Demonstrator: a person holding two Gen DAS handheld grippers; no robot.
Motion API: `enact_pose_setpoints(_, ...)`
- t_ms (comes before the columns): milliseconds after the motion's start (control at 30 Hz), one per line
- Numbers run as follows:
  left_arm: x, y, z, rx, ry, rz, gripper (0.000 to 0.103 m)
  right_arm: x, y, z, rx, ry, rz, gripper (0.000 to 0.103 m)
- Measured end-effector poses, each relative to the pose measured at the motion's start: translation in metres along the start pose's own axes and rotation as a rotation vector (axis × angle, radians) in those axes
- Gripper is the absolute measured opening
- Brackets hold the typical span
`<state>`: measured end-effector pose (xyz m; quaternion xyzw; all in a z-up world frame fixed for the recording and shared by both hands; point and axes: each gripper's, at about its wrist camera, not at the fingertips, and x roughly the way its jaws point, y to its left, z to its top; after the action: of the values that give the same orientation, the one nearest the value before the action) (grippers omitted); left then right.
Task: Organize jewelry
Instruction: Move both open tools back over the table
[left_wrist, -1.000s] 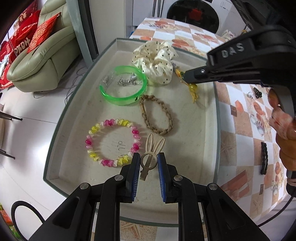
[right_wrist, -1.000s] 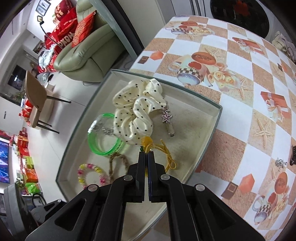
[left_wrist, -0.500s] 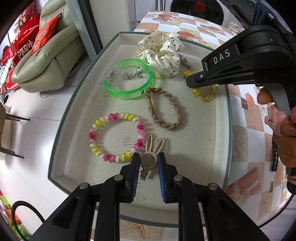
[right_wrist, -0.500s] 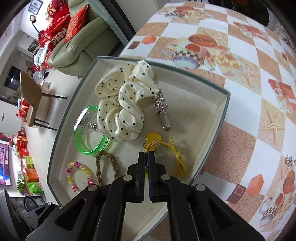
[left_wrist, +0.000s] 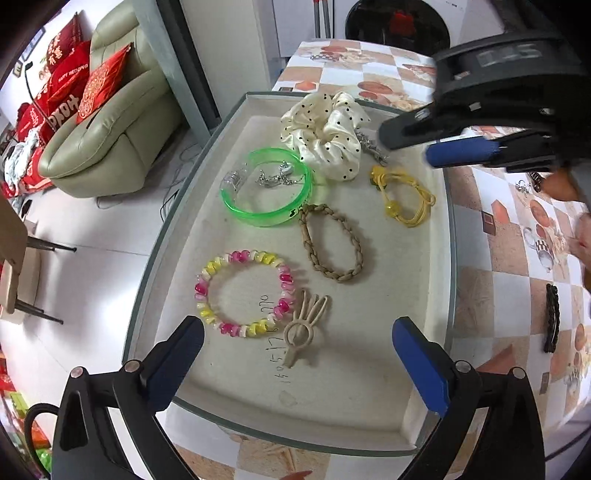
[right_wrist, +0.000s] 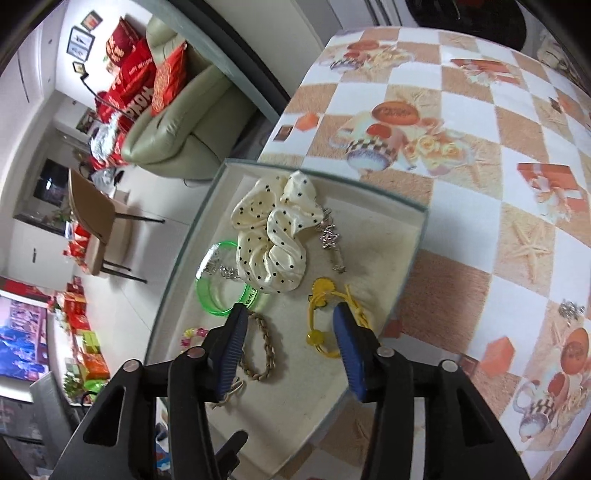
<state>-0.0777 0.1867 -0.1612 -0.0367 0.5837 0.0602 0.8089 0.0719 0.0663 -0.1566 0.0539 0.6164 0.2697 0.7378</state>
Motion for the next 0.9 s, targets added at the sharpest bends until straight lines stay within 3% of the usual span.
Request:
enact_pose_setpoints(100, -0.002, -0.005, 0.006, -0.002, 0.018, 0.008, 0.103, -0.016, -0.009, -0.005, 0.029, -0.017, 0.009, 0.066)
enact_pose_setpoints(167, -0.003, -0.009, 0.009, -0.002, 0.031, 0.012, 0.103, -0.026, -0.018, -0.01, 0.054, -0.024, 0.008, 0.081)
enact_pose_setpoints(200, -0.005, -0.012, 0.012, -0.001, 0.037, 0.014, 0.103, -0.032, -0.025, -0.014, 0.069, -0.028, 0.006, 0.084)
enact_pose_setpoints(567, -0.009, -0.046, 0.027, 0.058, 0.043, 0.01, 0.103, -0.082, -0.104, -0.047, 0.224, -0.059, -0.059, 0.087)
enact_pose_setpoints(900, -0.019, -0.106, 0.041, 0.16, 0.0, -0.04, 0.103, -0.123, -0.163, -0.079, 0.274, -0.117, -0.147, 0.088)
